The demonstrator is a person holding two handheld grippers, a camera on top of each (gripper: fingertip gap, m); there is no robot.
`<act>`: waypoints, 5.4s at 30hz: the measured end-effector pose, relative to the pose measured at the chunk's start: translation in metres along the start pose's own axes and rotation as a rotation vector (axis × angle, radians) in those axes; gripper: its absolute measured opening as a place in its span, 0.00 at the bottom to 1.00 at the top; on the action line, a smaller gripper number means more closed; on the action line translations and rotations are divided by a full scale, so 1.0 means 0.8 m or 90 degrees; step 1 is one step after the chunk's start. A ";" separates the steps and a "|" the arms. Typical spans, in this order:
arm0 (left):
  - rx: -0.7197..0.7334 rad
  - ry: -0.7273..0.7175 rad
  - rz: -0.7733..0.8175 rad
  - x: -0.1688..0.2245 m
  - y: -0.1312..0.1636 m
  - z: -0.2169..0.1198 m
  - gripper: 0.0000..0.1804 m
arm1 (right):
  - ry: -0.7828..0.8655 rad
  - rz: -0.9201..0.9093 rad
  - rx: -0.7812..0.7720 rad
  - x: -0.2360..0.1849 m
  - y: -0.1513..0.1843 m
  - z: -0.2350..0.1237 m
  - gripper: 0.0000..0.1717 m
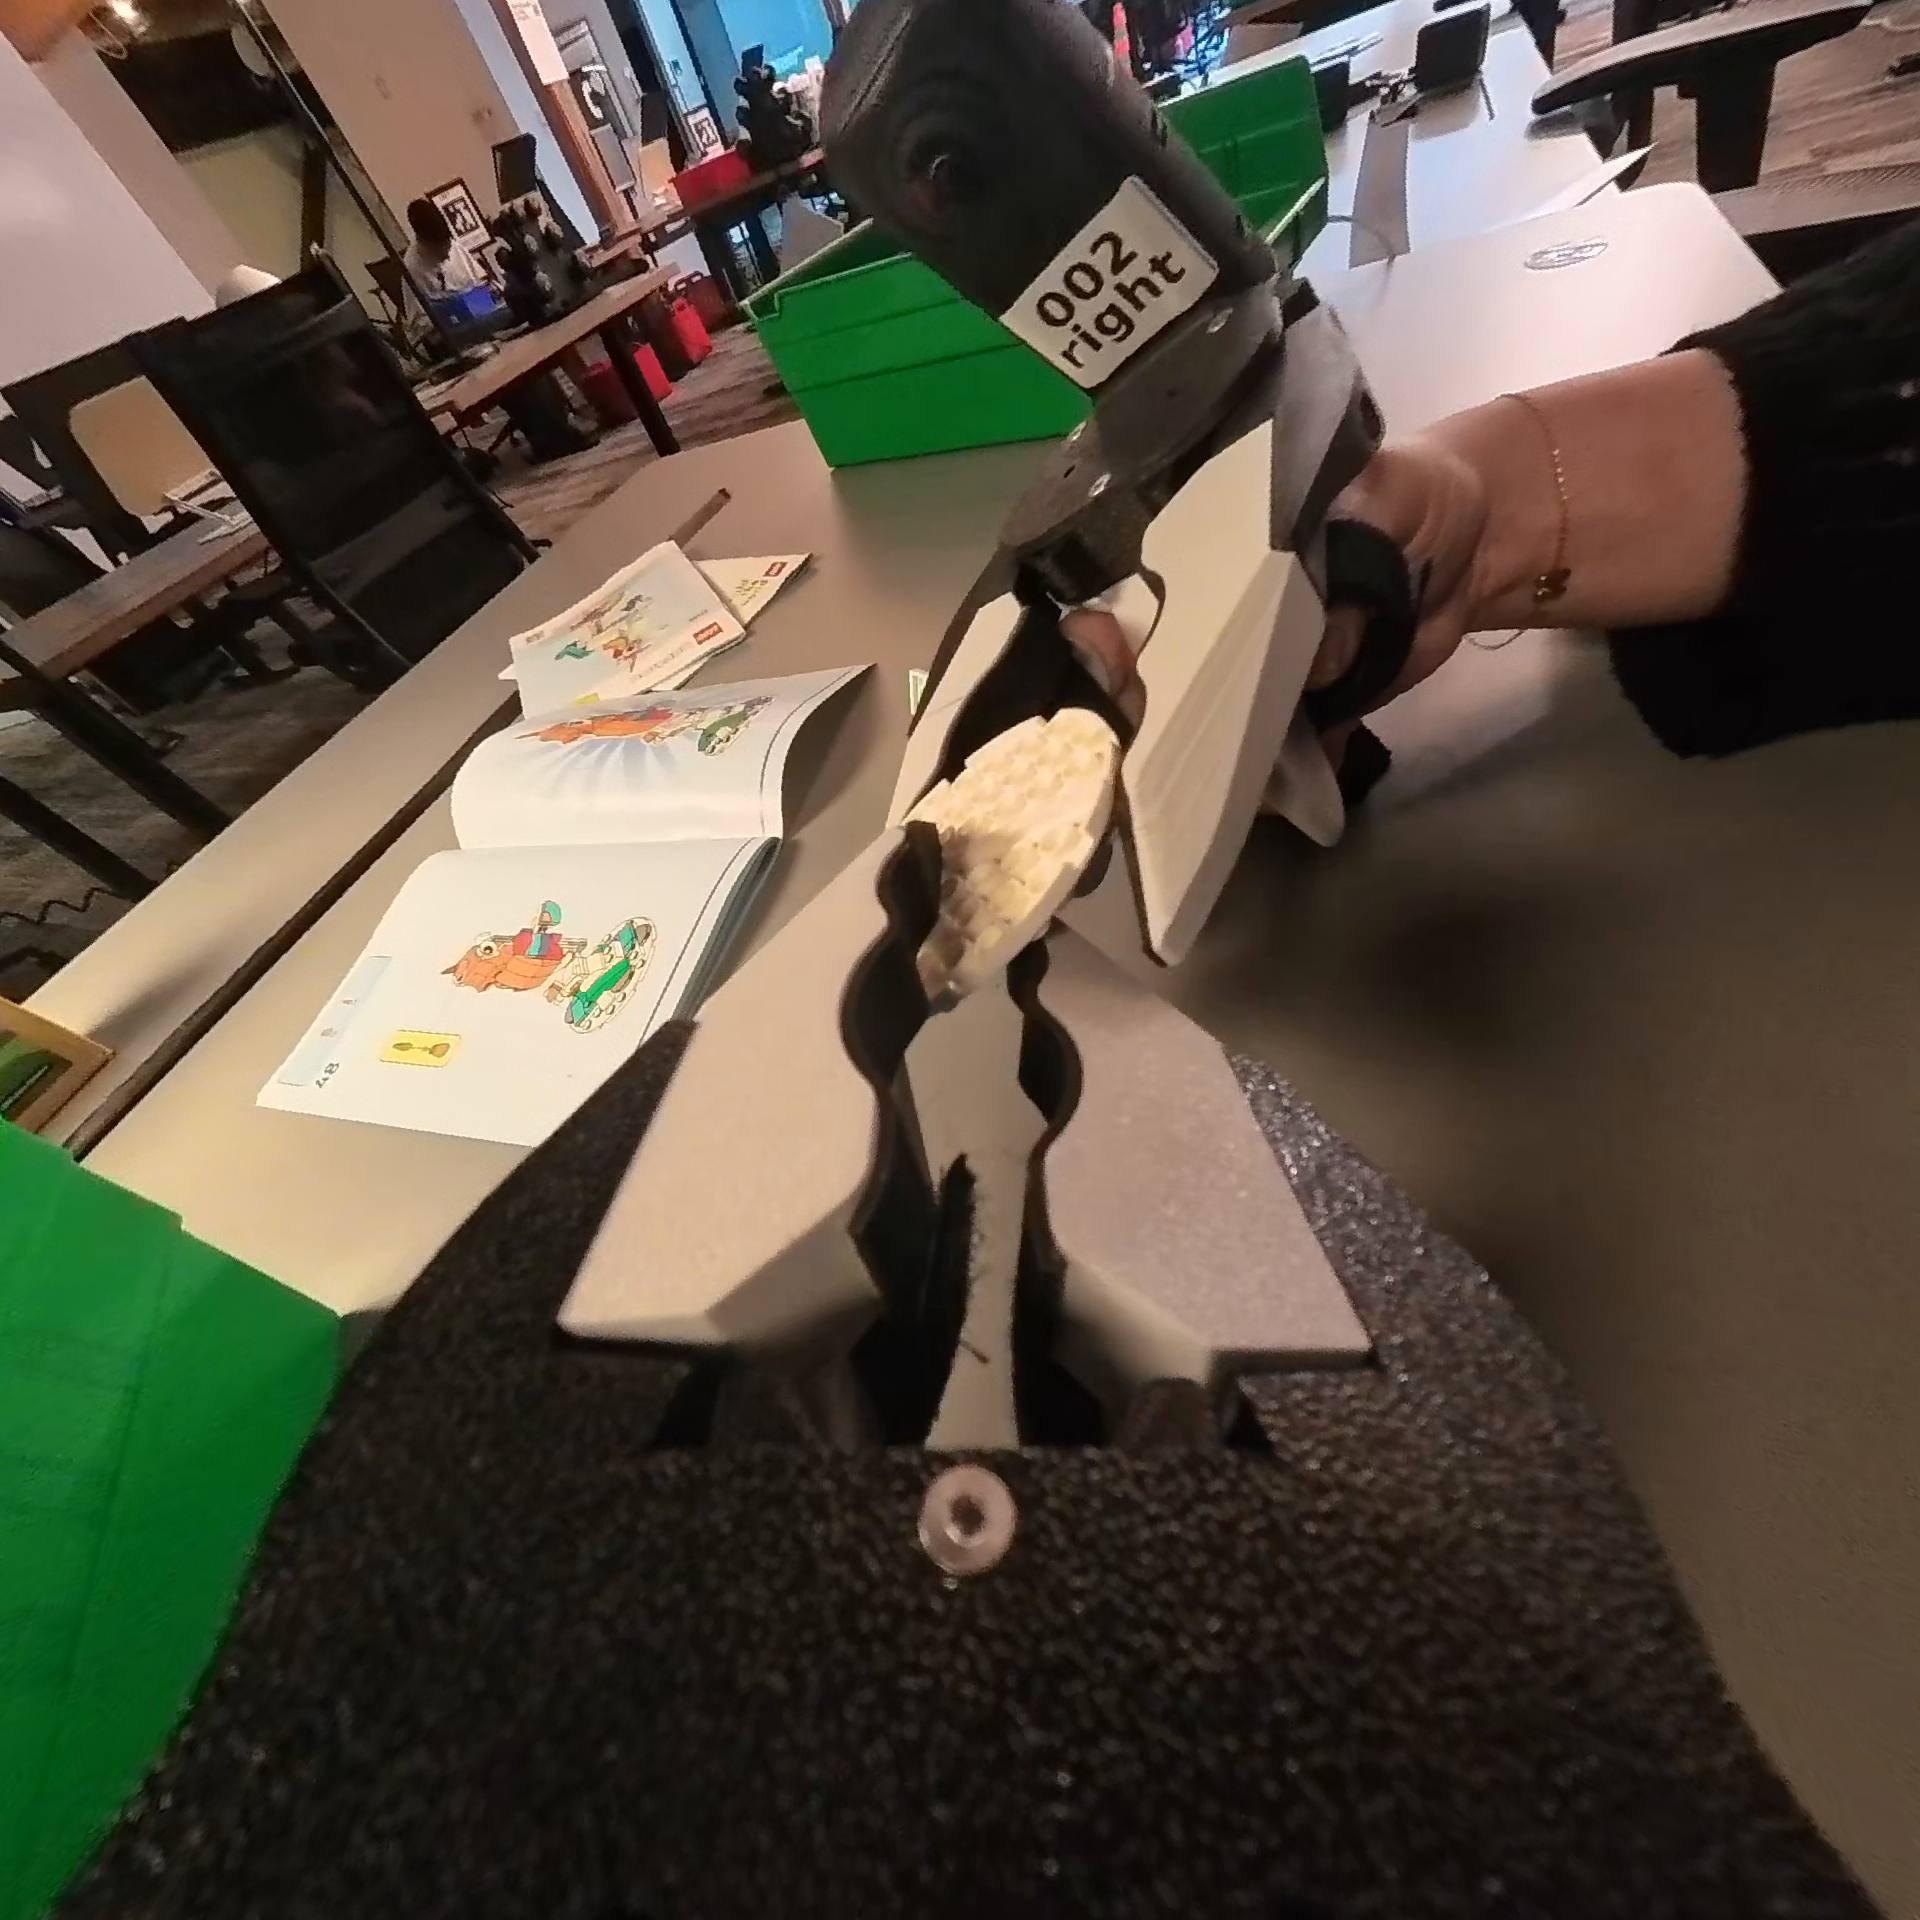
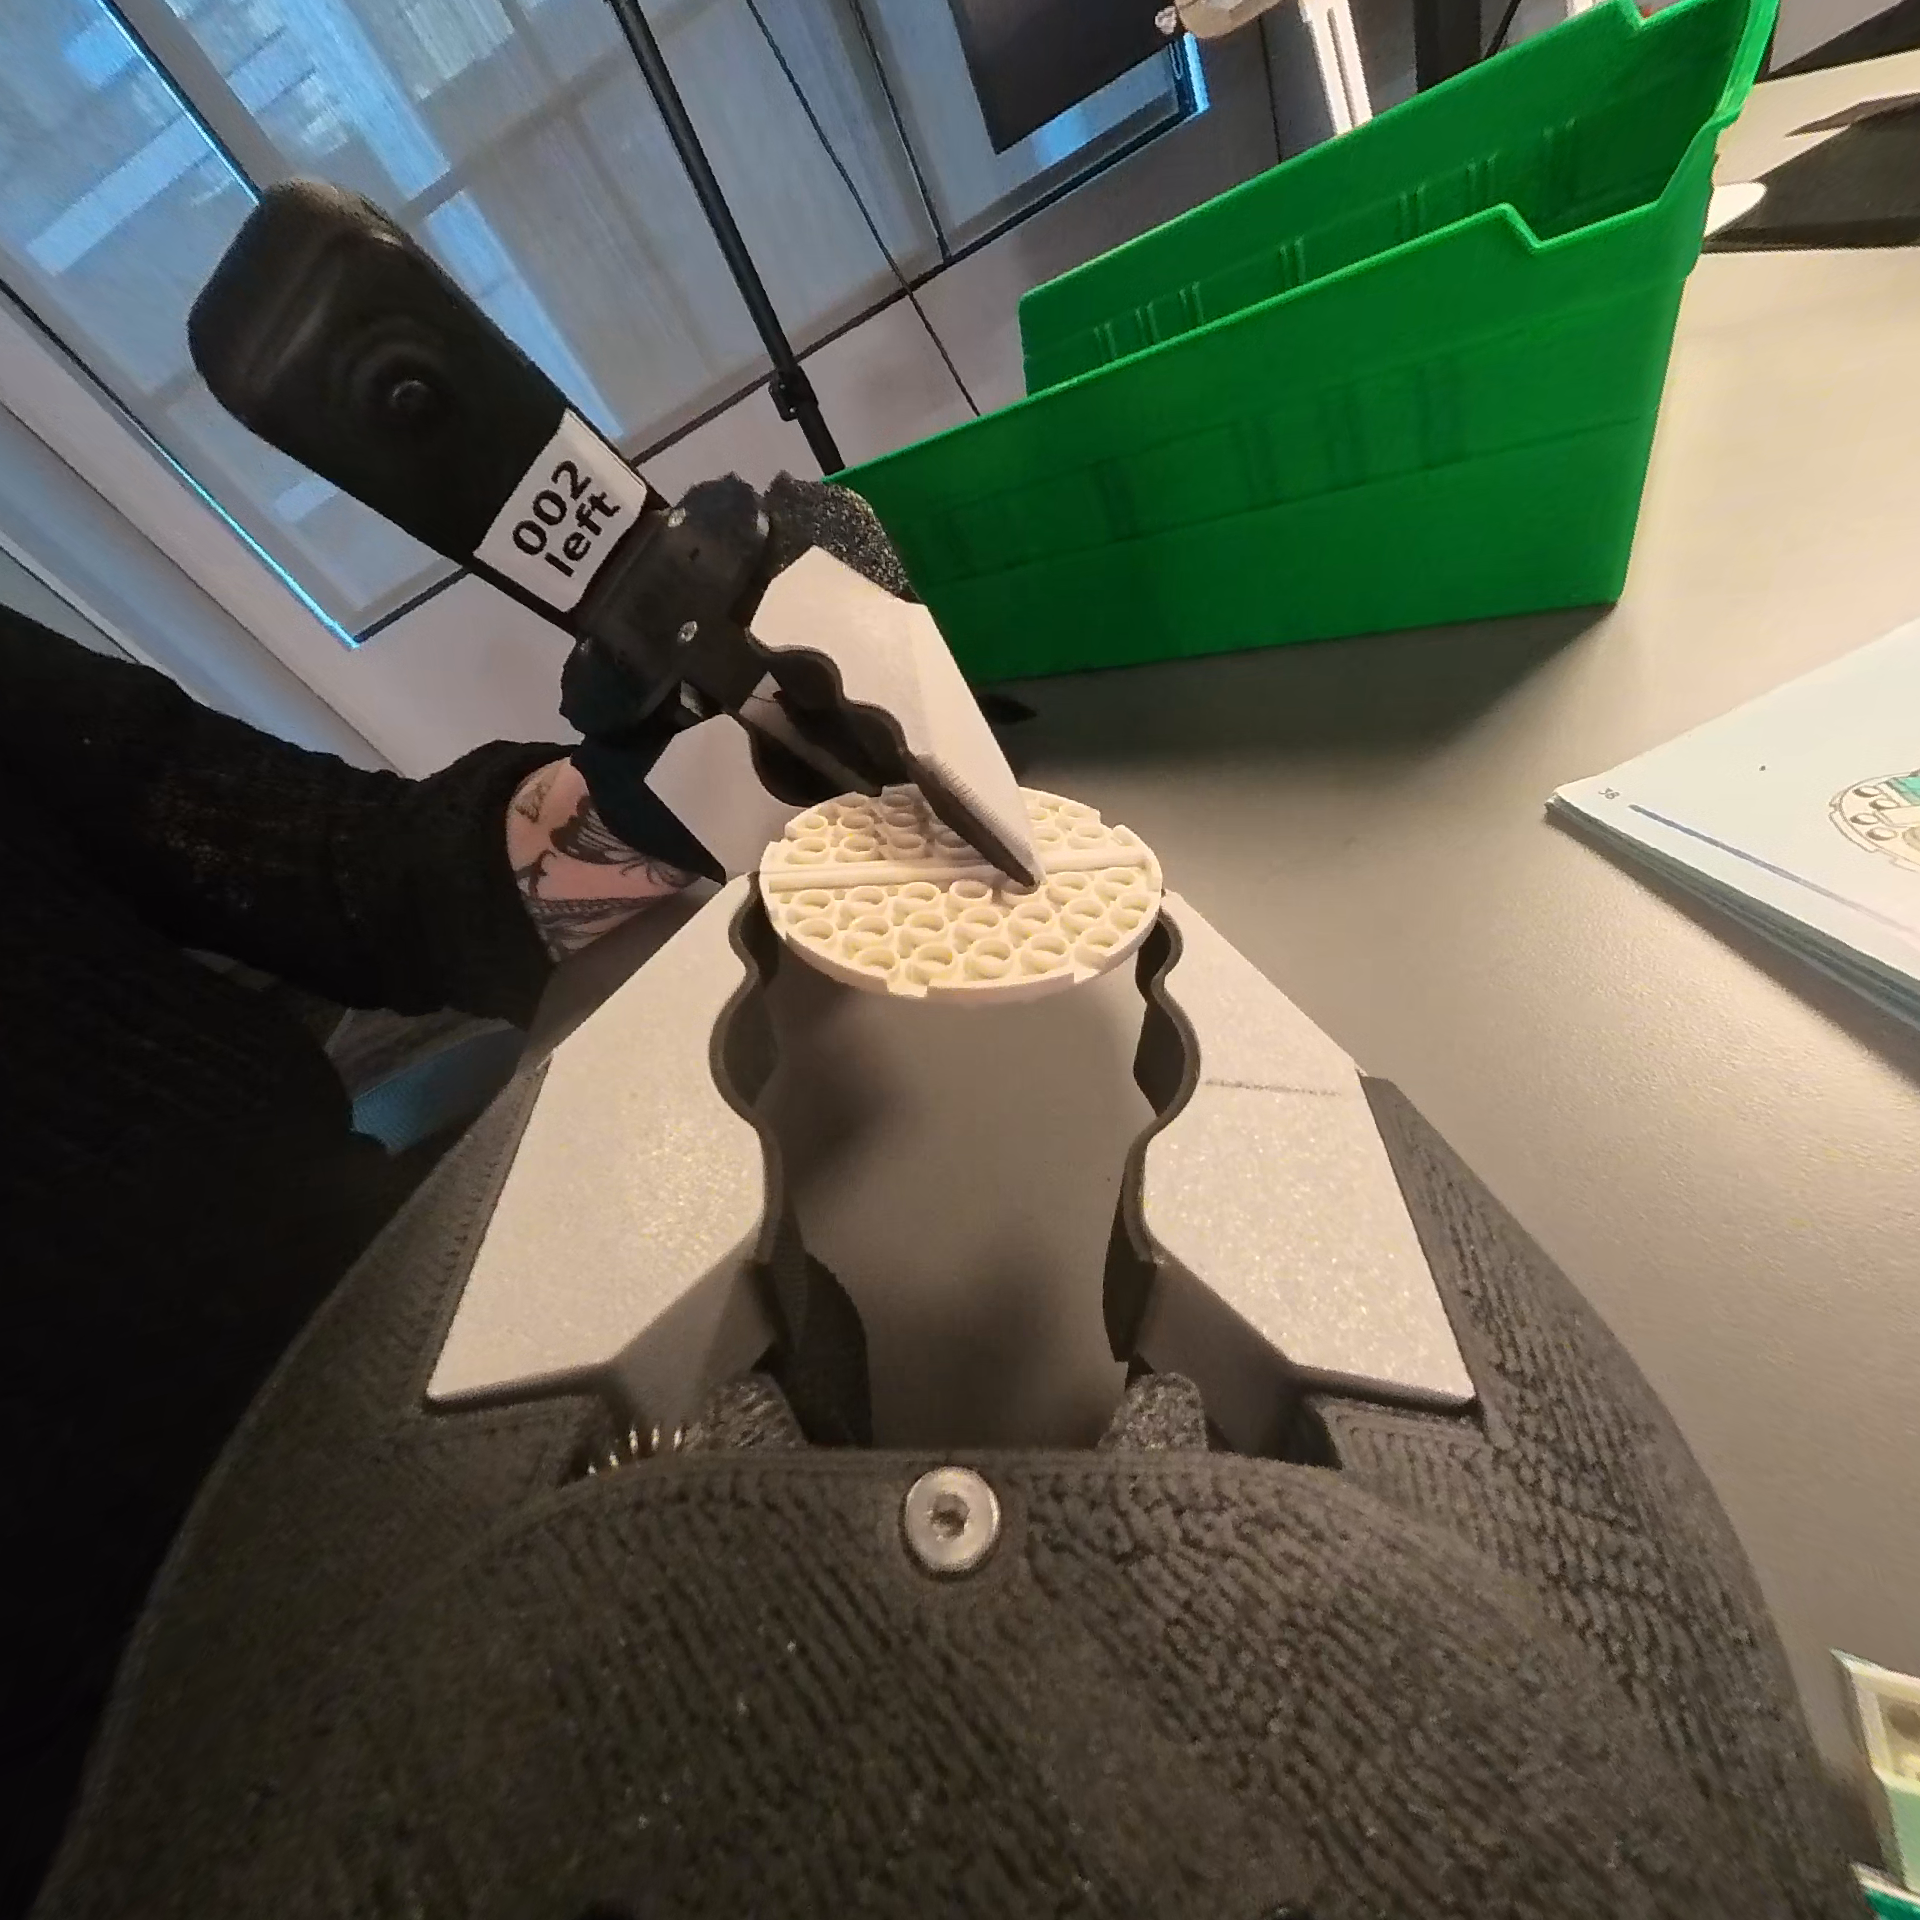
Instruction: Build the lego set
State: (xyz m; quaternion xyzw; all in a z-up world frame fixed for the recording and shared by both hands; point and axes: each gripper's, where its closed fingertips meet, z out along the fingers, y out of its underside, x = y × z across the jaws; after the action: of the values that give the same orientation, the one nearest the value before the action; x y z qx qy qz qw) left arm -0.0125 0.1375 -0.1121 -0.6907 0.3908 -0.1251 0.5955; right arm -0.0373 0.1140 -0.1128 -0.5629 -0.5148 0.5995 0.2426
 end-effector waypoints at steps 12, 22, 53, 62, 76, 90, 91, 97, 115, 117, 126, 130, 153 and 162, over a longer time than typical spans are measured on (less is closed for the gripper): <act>-0.003 0.013 -0.032 0.001 0.000 0.000 0.06 | 0.004 -0.005 -0.003 0.000 0.001 0.000 0.40; -0.008 0.025 -0.044 0.001 0.002 -0.001 0.05 | 0.011 -0.010 -0.016 0.001 0.004 0.002 0.40; -0.160 -0.099 -0.092 -0.031 0.059 0.011 0.03 | 0.479 -0.888 -0.117 0.027 -0.026 -0.007 0.11; -0.193 -0.095 -0.101 -0.029 0.069 0.011 0.03 | 0.512 -0.968 -0.204 0.038 -0.014 -0.002 0.03; -0.020 -0.261 -0.018 -0.061 0.016 0.001 0.03 | 0.388 -0.256 0.138 0.036 -0.060 -0.006 0.33; 0.368 0.085 -0.577 -0.060 -0.051 -0.039 0.03 | 0.441 -0.549 0.116 0.021 -0.074 -0.040 0.49; 0.397 0.111 -0.632 -0.064 -0.052 -0.043 0.03 | 0.484 -0.655 0.078 0.021 -0.072 -0.040 0.45; 0.379 0.167 -0.648 -0.048 -0.055 -0.034 0.03 | 0.589 -1.007 0.005 0.001 -0.062 -0.019 0.23; 0.364 0.183 -0.666 -0.045 -0.051 -0.029 0.03 | 0.619 -1.049 0.010 0.000 -0.066 -0.018 0.15; 0.367 0.153 -0.612 -0.045 -0.055 -0.031 0.03 | 0.616 -1.033 0.027 -0.003 -0.068 -0.019 0.15; 0.353 0.000 -0.322 -0.042 -0.065 -0.038 0.04 | 0.556 -0.880 0.081 -0.005 -0.070 -0.025 0.16; 0.350 -0.040 -0.240 -0.040 -0.069 -0.041 0.03 | 0.540 -0.873 0.091 -0.009 -0.070 -0.025 0.16; 0.345 0.004 -0.291 -0.027 -0.074 -0.037 0.03 | 0.631 -1.013 0.024 0.002 -0.077 -0.038 0.31; 0.347 0.126 -0.441 -0.020 -0.074 -0.035 0.03 | 0.662 -1.148 0.010 -0.016 -0.075 -0.032 0.18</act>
State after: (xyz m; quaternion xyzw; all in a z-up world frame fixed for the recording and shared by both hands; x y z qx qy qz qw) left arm -0.0178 0.1276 -0.0459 -0.5837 0.1445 -0.4806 0.6383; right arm -0.0281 0.1325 -0.0493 -0.1566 -0.5724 -0.1173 0.7963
